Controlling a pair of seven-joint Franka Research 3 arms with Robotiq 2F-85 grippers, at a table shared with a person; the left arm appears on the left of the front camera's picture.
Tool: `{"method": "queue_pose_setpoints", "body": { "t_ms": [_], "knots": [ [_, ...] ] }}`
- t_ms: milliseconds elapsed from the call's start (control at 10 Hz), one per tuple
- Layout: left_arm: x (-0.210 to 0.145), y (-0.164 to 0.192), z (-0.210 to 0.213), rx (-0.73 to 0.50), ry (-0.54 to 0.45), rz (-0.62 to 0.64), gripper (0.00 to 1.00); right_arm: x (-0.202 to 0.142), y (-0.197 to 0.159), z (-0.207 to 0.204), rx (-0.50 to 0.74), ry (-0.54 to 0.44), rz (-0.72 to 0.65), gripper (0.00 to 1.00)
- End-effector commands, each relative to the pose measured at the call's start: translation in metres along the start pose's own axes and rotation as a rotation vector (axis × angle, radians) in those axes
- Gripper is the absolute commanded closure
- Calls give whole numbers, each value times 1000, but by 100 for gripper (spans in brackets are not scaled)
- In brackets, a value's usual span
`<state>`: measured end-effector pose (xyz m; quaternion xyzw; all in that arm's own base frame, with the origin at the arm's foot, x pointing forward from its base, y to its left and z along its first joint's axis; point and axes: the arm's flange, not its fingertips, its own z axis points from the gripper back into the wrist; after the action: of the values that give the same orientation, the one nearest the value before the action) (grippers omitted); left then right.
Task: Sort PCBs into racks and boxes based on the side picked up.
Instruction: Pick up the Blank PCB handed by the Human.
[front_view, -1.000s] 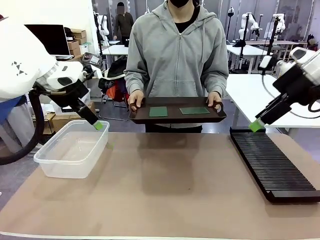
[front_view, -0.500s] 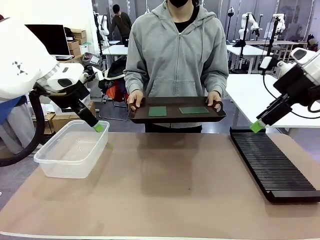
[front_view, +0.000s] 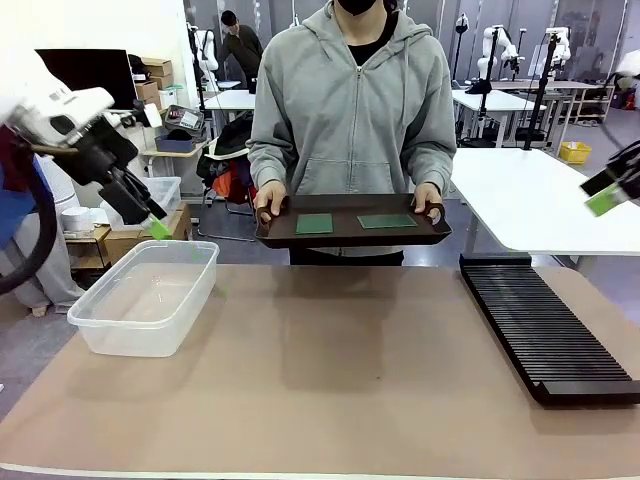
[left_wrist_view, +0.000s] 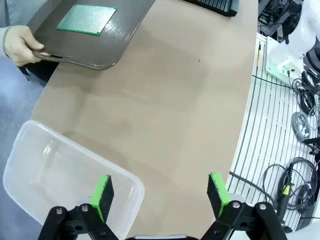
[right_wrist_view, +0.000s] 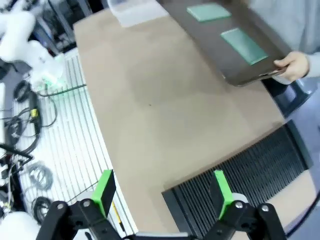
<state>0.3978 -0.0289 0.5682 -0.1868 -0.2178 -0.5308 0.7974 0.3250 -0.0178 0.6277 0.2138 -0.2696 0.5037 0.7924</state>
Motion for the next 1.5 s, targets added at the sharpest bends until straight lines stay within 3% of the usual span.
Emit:
{"method": "queue_pose_setpoints", "body": {
  "t_ms": [0, 200, 600, 900, 1400],
  "knots": [
    [-5, 17, 19, -4, -39, -21, 0, 4, -18, 28, 49, 9, 35, 0],
    [-9, 20, 47, 73, -41, -64, 0, 6, -24, 58, -9, 23, 30, 0],
    [-21, 25, 80, 159, -96, -28, 0, -12, -43, 90, -77, -86, 50, 0],
    [-36, 26, 90, 158, -209, 1, 0, -34, -45, 97, -105, -216, 66, 0],
    [-59, 37, 90, 160, -206, 20, 0, -69, -49, 94, -105, -282, 34, 0]
  ]
}}
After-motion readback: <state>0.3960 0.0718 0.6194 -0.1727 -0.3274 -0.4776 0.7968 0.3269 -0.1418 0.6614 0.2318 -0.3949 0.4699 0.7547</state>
